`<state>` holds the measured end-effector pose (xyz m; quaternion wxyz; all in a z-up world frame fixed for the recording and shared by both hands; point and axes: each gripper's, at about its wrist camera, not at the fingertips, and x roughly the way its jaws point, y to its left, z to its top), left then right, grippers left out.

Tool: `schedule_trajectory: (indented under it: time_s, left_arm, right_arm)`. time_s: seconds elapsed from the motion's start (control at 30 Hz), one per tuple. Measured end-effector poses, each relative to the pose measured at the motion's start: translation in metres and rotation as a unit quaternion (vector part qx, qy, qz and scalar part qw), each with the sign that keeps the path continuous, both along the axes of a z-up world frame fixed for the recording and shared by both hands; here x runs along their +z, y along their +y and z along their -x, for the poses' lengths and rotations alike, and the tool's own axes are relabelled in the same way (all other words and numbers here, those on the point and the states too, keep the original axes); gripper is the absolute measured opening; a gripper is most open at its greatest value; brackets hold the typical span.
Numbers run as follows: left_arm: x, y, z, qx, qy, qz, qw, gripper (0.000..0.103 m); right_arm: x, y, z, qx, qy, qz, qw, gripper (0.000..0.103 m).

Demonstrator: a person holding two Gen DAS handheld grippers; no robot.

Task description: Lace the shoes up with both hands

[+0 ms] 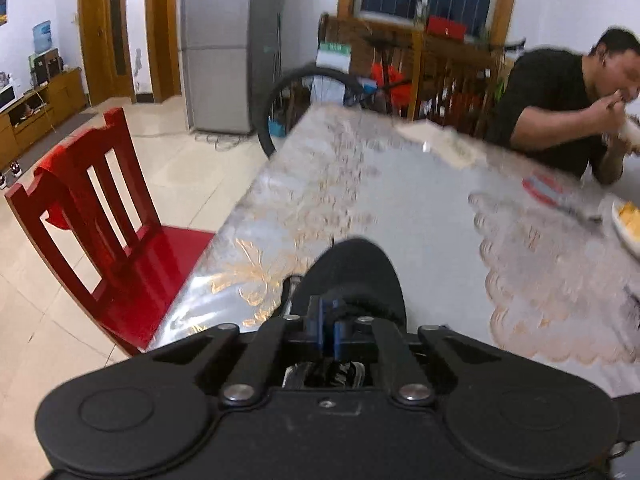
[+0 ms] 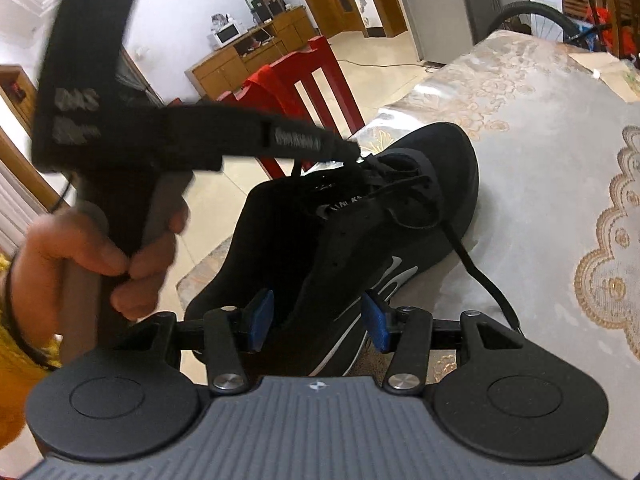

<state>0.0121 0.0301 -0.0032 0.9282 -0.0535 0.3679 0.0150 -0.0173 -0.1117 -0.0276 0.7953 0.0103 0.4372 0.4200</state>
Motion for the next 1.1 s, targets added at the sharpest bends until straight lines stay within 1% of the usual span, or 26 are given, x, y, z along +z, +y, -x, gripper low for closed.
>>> schedule_trajectory:
  time_s: [0.1,0.17,0.23,0.3,0.37,0.4,0.43,0.5,0.53,0.6,0.63,0.73,0.87,0.93,1.0,1.03,1.07,1.1]
  left_arm:
    - [0.008,0.017,0.01,0.027,-0.022,0.03,0.999,0.004]
    - [0.01,0.025,0.011,0.036,-0.024,0.04,0.9983,0.004]
    - [0.007,0.028,0.011,0.044,-0.022,0.044,0.9978,0.004]
    - [0.003,0.026,0.011,0.052,-0.019,0.035,0.9979,0.004]
    - [0.003,0.025,0.013,0.068,-0.024,0.033,0.9969,0.004]
    - [0.006,0.026,0.014,0.077,-0.028,0.042,0.9958,0.002]
    - [0.012,0.029,0.015,0.086,-0.031,0.059,0.9941,0.001]
    - [0.028,0.032,0.017,0.098,-0.039,0.087,0.9906,0.001]
    - [0.039,0.03,0.018,0.096,-0.052,0.082,0.9907,0.001]
    - [0.065,0.022,0.022,0.082,-0.09,0.048,0.9914,0.001]
    - [0.077,0.019,0.025,0.078,-0.106,0.036,0.9906,0.001]
    - [0.103,0.015,0.03,0.073,-0.142,0.018,0.987,0.001]
    - [0.122,0.012,0.032,0.066,-0.163,-0.001,0.9843,0.001]
    - [0.131,0.01,0.033,0.062,-0.174,-0.011,0.9827,0.001]
    - [0.132,0.008,0.03,0.06,-0.17,-0.021,0.9835,0.001]
    - [0.13,0.01,0.029,0.059,-0.165,-0.018,0.9844,0.001]
    - [0.129,0.012,0.029,0.06,-0.163,-0.012,0.9847,0.001]
    - [0.127,0.014,0.029,0.062,-0.161,-0.006,0.9851,0.001]
  right_arm:
    - [-0.001,0.004,0.001,0.0,0.002,0.004,1.0,0.054]
    - [-0.003,0.007,-0.001,-0.002,0.002,0.008,1.0,0.057]
    - [-0.007,0.011,-0.002,-0.003,0.002,0.015,1.0,0.058]
    - [-0.013,0.015,-0.002,-0.001,0.002,0.028,1.0,0.058]
    - [-0.018,0.019,-0.002,-0.002,0.005,0.038,0.999,0.058]
    - [-0.018,0.019,-0.002,-0.003,0.003,0.04,0.999,0.058]
    - [-0.018,0.02,-0.003,-0.003,-0.002,0.046,0.999,0.058]
    - [-0.018,0.02,-0.004,-0.007,-0.005,0.056,0.998,0.06]
    - [-0.018,0.019,-0.004,-0.01,-0.002,0.057,0.998,0.062]
    - [-0.019,0.017,-0.005,-0.014,0.001,0.059,0.998,0.062]
    - [-0.018,0.018,-0.004,-0.011,-0.005,0.063,0.998,0.062]
    - [-0.015,0.022,0.001,-0.001,-0.032,0.081,0.996,0.062]
    - [-0.011,0.022,0.006,0.007,-0.059,0.103,0.993,0.062]
    - [-0.011,0.018,0.003,0.005,-0.055,0.105,0.993,0.063]
    - [-0.011,0.014,-0.001,0.004,-0.05,0.107,0.993,0.062]
    - [-0.006,0.01,0.001,0.008,-0.06,0.104,0.993,0.058]
    - [0.001,0.006,0.003,0.013,-0.076,0.101,0.992,0.056]
    - [0.011,0.0,0.008,0.017,-0.11,0.092,0.989,0.056]
